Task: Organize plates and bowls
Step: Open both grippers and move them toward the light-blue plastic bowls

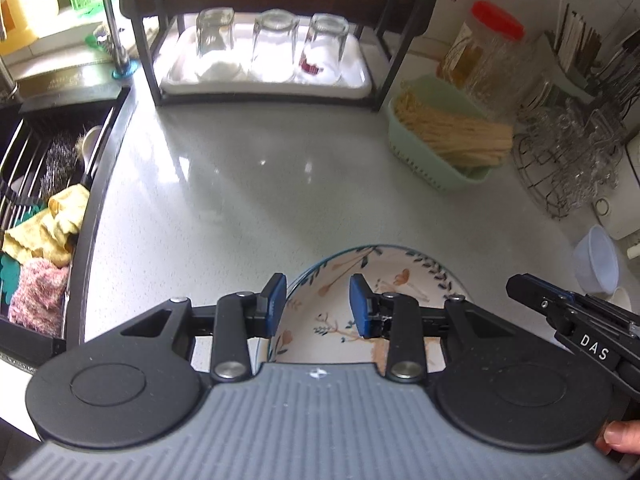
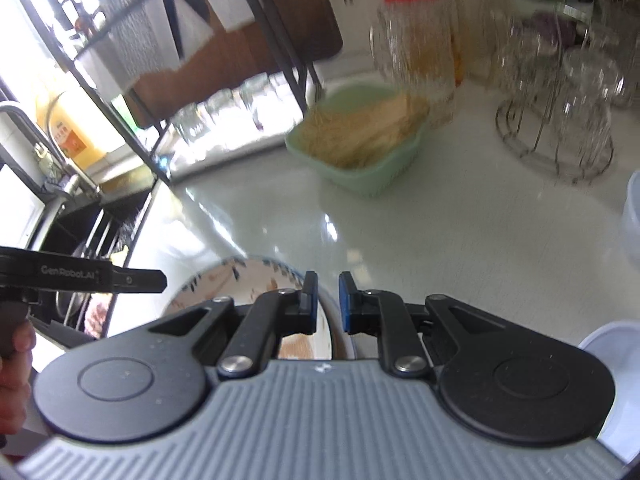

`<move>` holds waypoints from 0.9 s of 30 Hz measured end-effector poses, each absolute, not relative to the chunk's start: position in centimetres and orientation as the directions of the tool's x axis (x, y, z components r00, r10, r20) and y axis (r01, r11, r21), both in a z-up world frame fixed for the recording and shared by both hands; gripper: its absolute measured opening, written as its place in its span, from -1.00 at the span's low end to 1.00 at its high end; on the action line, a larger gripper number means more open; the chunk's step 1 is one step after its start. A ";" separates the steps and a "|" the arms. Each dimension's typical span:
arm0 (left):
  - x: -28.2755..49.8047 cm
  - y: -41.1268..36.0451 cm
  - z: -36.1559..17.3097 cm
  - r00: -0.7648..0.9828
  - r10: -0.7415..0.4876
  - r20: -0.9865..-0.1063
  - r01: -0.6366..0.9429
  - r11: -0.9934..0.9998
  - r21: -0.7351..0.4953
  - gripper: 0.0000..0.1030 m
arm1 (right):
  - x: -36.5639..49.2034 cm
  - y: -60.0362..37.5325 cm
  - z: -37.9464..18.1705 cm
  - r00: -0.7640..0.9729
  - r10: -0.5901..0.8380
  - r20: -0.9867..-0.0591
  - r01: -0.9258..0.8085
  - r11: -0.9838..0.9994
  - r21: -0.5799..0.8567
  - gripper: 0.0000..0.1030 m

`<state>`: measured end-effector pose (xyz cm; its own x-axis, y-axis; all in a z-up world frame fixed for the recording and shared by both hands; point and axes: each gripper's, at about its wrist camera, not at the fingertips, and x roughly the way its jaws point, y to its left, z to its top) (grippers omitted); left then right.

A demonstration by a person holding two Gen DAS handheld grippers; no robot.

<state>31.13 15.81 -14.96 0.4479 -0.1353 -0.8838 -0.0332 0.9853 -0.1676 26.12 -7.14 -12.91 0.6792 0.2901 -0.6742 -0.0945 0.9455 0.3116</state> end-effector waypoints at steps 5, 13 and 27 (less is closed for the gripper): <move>31.0 14.8 -12.8 0.476 -0.185 -0.860 0.005 0.978 -0.207 -0.25 | 25.3 -8.2 -9.7 0.743 0.267 -0.614 -0.096 0.950 0.297 -0.71; 29.5 13.1 -9.6 0.535 -0.207 -0.819 0.049 0.975 -0.215 -0.25 | 23.6 -9.6 -5.4 0.808 0.252 -0.533 -0.102 0.950 0.294 -0.71; 25.9 11.4 -6.4 0.629 -0.147 -0.764 0.048 0.988 -0.150 -0.25 | 18.7 -11.6 -1.8 0.864 0.222 -0.452 -0.098 0.954 0.282 -0.71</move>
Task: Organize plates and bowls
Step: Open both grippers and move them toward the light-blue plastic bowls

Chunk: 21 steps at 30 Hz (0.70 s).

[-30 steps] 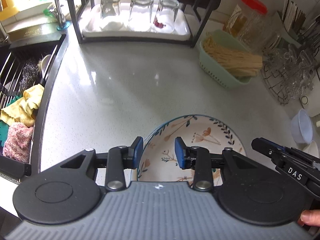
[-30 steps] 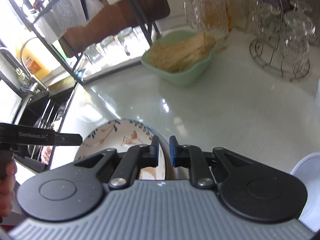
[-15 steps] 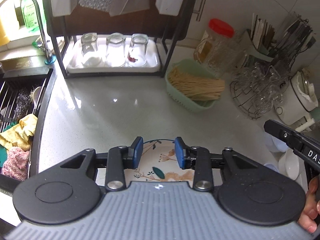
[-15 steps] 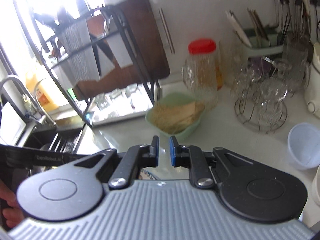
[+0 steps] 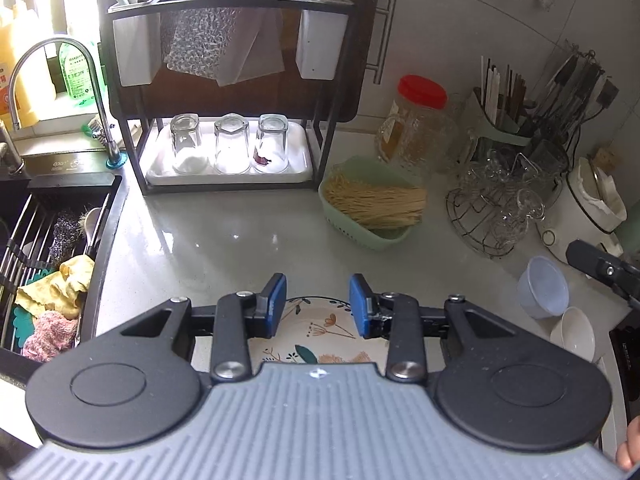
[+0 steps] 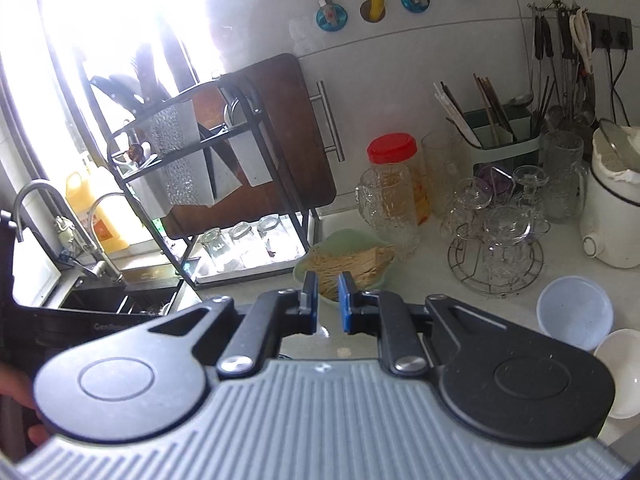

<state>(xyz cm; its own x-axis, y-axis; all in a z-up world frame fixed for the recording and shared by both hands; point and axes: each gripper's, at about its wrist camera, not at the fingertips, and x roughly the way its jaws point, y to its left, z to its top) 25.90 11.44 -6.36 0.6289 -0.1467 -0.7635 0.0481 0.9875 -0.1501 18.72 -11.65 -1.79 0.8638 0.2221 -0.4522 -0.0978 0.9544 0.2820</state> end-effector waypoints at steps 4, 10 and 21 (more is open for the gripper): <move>24.7 10.1 -5.9 0.650 -0.146 -0.746 0.067 0.988 -0.136 -0.25 | 16.9 -12.5 -1.5 0.874 0.211 -0.438 -0.091 0.956 0.279 -0.71; 23.0 7.4 -5.4 0.654 -0.178 -0.735 0.096 0.984 -0.153 -0.25 | 14.9 -13.7 -1.4 0.885 0.177 -0.432 -0.066 0.964 0.258 -0.71; 21.4 6.0 -5.9 0.638 -0.197 -0.744 0.111 0.980 -0.165 -0.25 | 13.2 -14.6 -2.4 0.885 0.157 -0.438 -0.033 0.960 0.278 -0.71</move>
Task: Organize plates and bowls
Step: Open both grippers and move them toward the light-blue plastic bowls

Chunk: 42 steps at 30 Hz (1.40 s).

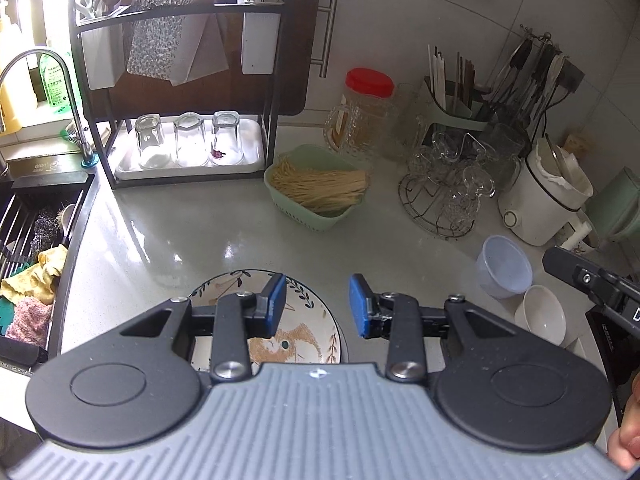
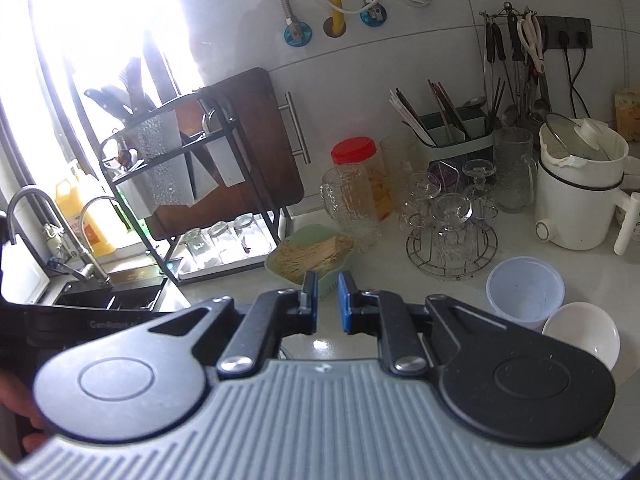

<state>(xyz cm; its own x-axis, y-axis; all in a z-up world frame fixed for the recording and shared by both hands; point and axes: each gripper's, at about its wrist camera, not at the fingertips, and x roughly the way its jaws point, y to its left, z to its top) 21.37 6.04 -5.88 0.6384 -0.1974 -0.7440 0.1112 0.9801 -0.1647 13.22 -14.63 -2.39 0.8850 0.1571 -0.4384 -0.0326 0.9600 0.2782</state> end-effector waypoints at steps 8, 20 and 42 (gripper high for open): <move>22.8 5.6 -7.0 0.605 -0.261 -0.753 0.190 0.965 -0.182 -0.25 | 13.2 -14.3 -3.4 0.879 0.092 -0.469 0.042 0.962 0.268 -0.71; 24.9 4.6 -10.3 0.478 -0.395 -0.785 0.327 0.909 -0.258 -0.25 | 13.3 -13.7 -6.0 0.833 -0.036 -0.552 0.201 0.949 0.242 -0.71; 24.2 -4.1 -13.8 0.399 -0.349 -0.848 0.311 0.921 -0.234 -0.02 | 10.8 -24.8 -10.2 0.744 -0.055 -0.665 0.295 0.921 0.254 -0.44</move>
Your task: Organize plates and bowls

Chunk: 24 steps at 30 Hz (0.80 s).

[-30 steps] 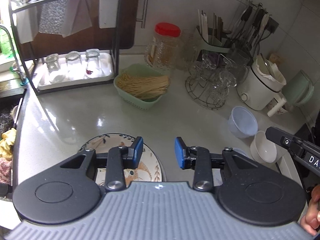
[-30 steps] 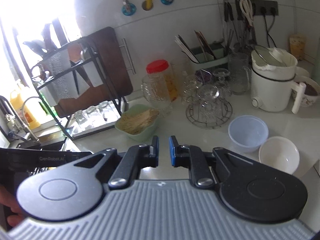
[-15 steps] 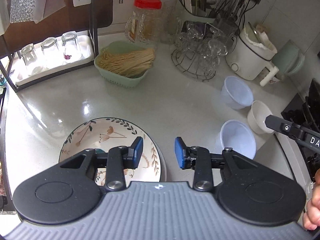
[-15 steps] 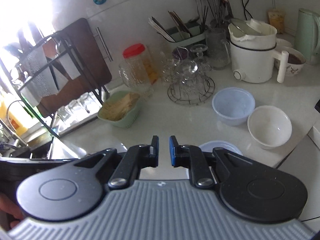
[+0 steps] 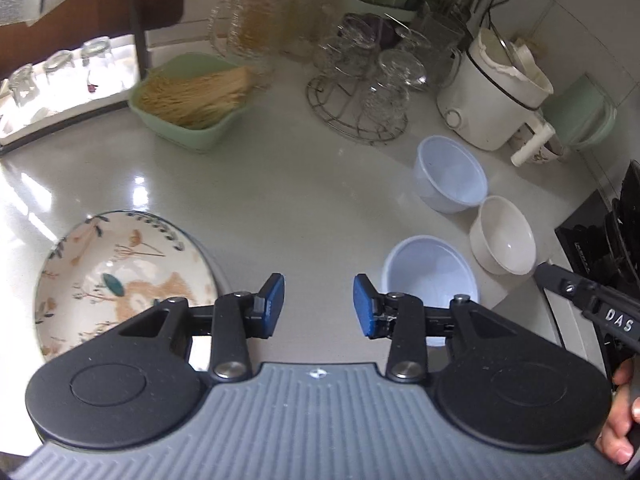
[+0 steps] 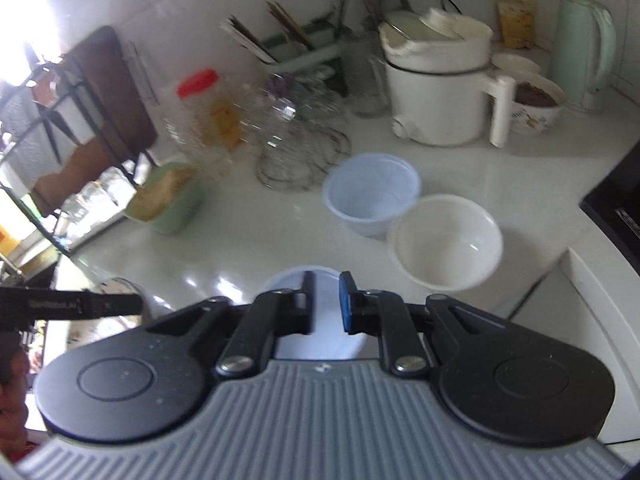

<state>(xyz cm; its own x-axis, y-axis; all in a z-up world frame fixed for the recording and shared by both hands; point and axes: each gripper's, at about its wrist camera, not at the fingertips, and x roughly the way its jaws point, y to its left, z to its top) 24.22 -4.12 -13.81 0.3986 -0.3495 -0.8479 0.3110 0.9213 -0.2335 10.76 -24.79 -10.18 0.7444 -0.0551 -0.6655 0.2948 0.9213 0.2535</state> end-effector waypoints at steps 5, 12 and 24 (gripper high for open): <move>24.2 -6.8 -15.3 0.360 -0.344 -0.867 0.337 0.915 -0.223 0.18 | 10.2 -26.6 -12.4 0.729 -0.037 -0.684 0.308 0.910 0.279 0.34; 24.8 -7.7 -18.0 0.307 -0.376 -0.874 0.303 0.910 -0.285 0.29 | 10.8 -27.6 -15.6 0.702 0.059 -0.710 0.304 0.876 0.374 0.33; 25.7 -10.8 -19.9 0.258 -0.426 -0.867 0.338 0.881 -0.333 0.26 | 12.4 -29.1 -17.1 0.729 0.066 -0.681 0.322 0.845 0.427 -0.05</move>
